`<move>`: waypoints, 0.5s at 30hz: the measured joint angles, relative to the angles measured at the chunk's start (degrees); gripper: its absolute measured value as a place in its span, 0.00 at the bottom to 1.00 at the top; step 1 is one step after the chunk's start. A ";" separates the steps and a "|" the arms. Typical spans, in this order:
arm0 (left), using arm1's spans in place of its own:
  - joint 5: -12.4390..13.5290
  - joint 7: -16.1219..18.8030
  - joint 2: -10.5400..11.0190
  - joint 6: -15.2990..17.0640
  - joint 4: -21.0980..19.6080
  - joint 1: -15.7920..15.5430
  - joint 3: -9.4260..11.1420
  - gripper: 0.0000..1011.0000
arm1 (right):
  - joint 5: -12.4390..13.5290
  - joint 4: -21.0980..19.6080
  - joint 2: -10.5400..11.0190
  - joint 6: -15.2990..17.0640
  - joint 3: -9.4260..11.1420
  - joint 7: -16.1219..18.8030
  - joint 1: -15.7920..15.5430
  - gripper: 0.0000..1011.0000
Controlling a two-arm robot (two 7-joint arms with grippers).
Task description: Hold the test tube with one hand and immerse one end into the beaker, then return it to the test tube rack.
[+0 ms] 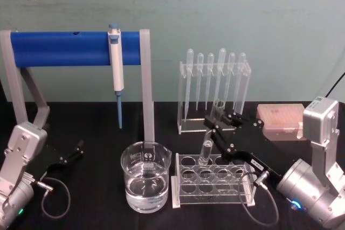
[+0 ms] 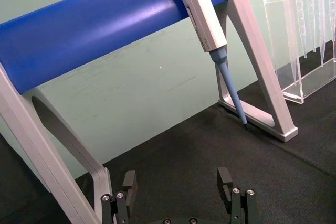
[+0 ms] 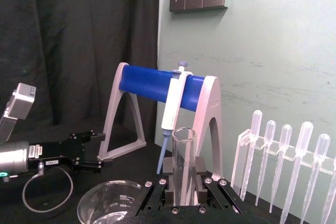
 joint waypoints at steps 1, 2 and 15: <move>0.00 0.00 0.00 0.00 0.00 0.00 0.00 0.99 | 0.01 -0.13 0.04 0.06 0.01 0.00 -0.06 0.22; 0.00 0.00 0.00 0.00 0.00 0.00 0.00 0.99 | 0.03 -0.33 0.10 0.14 0.02 -0.01 -0.17 0.22; 0.00 0.00 0.00 0.00 0.00 0.00 0.00 0.99 | 0.25 -2.92 1.05 0.68 0.36 -0.58 -2.68 0.22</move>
